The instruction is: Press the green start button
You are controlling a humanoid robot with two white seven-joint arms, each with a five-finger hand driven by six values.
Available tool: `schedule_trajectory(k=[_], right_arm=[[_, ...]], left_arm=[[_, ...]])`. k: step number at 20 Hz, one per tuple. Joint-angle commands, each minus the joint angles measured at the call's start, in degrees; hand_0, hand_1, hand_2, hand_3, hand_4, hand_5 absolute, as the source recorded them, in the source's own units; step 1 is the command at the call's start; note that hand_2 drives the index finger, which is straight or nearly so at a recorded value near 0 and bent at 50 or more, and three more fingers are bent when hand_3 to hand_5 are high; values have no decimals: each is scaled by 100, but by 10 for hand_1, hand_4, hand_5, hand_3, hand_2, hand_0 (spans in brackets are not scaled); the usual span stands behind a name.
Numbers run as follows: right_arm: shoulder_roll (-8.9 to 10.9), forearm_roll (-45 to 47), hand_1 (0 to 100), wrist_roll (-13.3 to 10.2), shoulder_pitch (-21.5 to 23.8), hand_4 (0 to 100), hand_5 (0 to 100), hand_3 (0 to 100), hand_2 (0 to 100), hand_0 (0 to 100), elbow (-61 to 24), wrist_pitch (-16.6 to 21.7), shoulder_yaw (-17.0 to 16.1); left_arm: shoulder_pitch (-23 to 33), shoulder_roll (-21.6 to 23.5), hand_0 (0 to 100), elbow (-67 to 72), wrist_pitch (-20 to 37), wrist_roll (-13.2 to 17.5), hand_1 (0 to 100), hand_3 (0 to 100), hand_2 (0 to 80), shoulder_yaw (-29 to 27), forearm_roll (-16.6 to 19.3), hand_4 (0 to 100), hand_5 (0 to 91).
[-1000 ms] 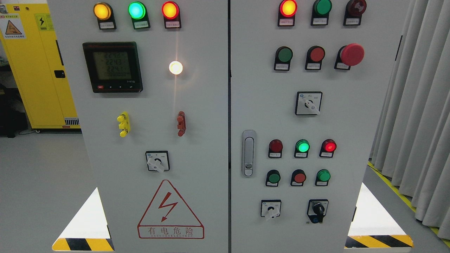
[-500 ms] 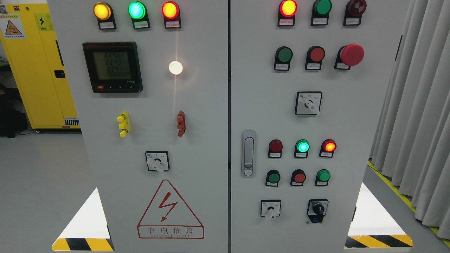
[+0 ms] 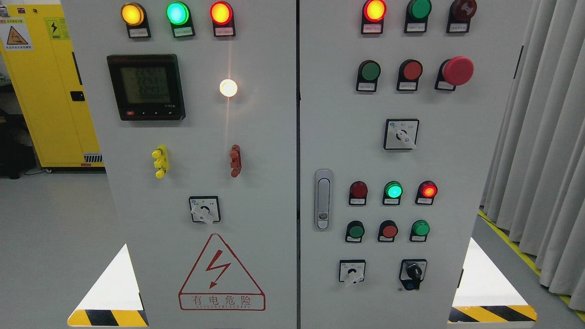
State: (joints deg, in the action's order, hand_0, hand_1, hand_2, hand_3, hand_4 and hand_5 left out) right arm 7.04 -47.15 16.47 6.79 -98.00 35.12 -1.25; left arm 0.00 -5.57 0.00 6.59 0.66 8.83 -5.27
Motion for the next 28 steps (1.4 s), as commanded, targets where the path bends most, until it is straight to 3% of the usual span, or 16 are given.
schedule_trajectory(k=[1,3,5,10,14,18,28], right_arm=[[-27,-575,528,-257,-345,632,526,637,0,245,-957,-5,-253],[-27,-839,548,-477,-468,659,568,652,0,236,-1107,-14,-297],[-27,-954,568,-487,-634,682,625,640,0,246,-1221,-58,-306],[-19,-1174,588,-434,-1074,682,639,635,0,302,-1134,-523,-271],[-27,-1183,592,-417,-1443,687,643,659,0,335,-1002,-585,-253],[-27,-1183,595,-101,-1637,695,658,724,0,348,-976,-840,-201],[-19,-1192,595,-83,-2077,701,655,734,0,346,-738,-963,-86]], left_arm=[[-149,-49,120,-158,0,4,556,0,0,4,-1,0,0],[-149,-40,120,-158,0,4,556,0,0,4,-1,0,0],[-149,-40,120,-158,0,4,556,0,0,4,-1,0,0],[-149,-49,120,-158,0,4,556,0,0,4,-1,0,0],[-149,-49,120,-158,0,4,556,0,0,4,-1,0,0],[-149,-40,120,-158,0,4,556,0,0,4,-1,0,0],[-149,-49,120,-158,0,4,556,0,0,4,-1,0,0]])
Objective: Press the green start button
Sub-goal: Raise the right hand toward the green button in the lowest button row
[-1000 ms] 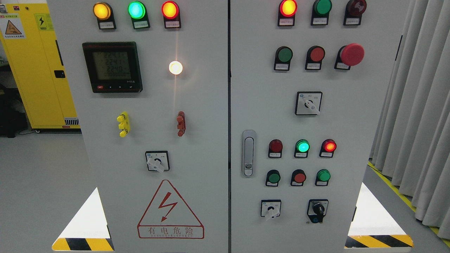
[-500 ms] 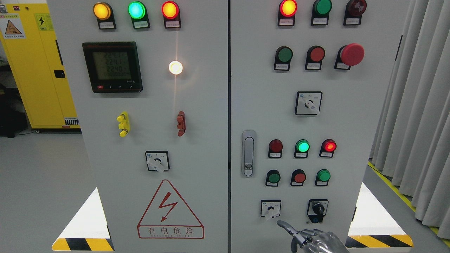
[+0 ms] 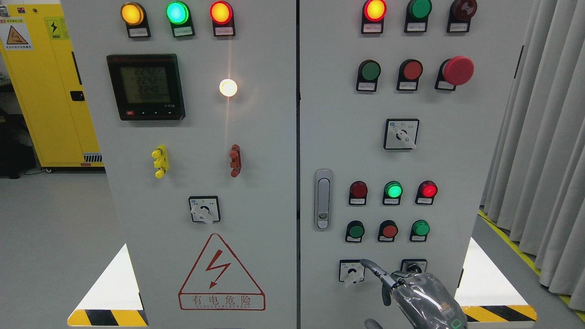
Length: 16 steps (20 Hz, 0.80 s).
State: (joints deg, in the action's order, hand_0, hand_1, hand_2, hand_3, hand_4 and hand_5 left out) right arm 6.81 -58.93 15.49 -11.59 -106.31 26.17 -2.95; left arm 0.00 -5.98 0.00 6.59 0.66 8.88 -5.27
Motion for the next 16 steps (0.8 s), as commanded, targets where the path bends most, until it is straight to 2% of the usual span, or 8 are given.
schedule_trajectory(k=[1,6,16], right_arm=[[13,-31,595,15,-264,703,655,735,0,345,93,-129,145],[5,-137,596,42,-405,701,655,735,0,345,233,-165,251],[40,-128,596,24,-581,688,650,725,0,345,506,-173,243]], left_arm=[[-149,-9,120,-158,0,4,556,0,0,0,0,0,0],[-149,-9,120,-158,0,4,556,0,0,0,0,0,0],[-149,-9,120,-158,0,4,556,0,0,0,0,0,0]])
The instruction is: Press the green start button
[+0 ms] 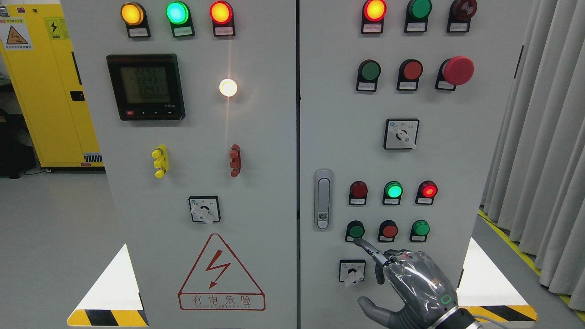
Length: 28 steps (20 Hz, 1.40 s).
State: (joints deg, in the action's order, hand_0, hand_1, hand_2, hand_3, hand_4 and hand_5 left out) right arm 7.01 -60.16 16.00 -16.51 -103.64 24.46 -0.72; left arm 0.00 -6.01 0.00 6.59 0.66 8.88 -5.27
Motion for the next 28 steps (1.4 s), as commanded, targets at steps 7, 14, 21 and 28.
schedule_trajectory(k=[7,14,21,28], right_arm=[[19,4,596,-26,-212,684,644,715,0,346,327,-38,2],[28,4,595,-35,-344,681,642,708,0,349,669,-56,-42],[28,30,595,-44,-362,679,637,694,0,356,731,-126,-42],[28,57,594,-88,-379,680,633,692,0,361,678,-135,-51]], left_arm=[[-149,-5,120,-158,1,4,556,0,0,0,0,0,0],[-149,4,120,-158,1,4,556,0,0,0,0,0,0],[-149,4,120,-158,1,4,556,0,0,0,0,0,0],[-149,4,120,-158,1,4,556,0,0,0,0,0,0]])
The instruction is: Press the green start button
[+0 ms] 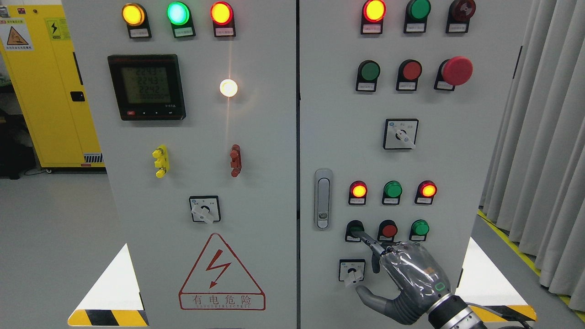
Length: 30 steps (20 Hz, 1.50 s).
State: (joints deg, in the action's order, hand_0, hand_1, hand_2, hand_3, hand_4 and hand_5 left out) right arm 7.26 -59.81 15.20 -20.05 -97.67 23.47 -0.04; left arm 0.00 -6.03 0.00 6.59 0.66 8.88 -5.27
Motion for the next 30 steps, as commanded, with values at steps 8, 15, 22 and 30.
schedule_trajectory(k=[8,15,22,30], right_arm=[[-49,57,593,-25,212,677,635,694,0,367,-296,-9,-172],[-75,328,589,-52,441,680,641,695,0,382,-762,-17,-312],[-216,2144,582,-61,1002,655,624,611,0,393,-1447,-35,-287],[-225,5354,555,923,1811,225,182,187,0,399,-1772,-332,-93]], left_arm=[[-149,6,120,-158,1,4,556,0,0,0,0,0,0],[-149,6,120,-158,1,4,556,0,0,0,0,0,0],[-149,6,120,-158,1,4,556,0,0,0,0,0,0],[-149,-3,120,-158,1,4,556,0,0,0,0,0,0]])
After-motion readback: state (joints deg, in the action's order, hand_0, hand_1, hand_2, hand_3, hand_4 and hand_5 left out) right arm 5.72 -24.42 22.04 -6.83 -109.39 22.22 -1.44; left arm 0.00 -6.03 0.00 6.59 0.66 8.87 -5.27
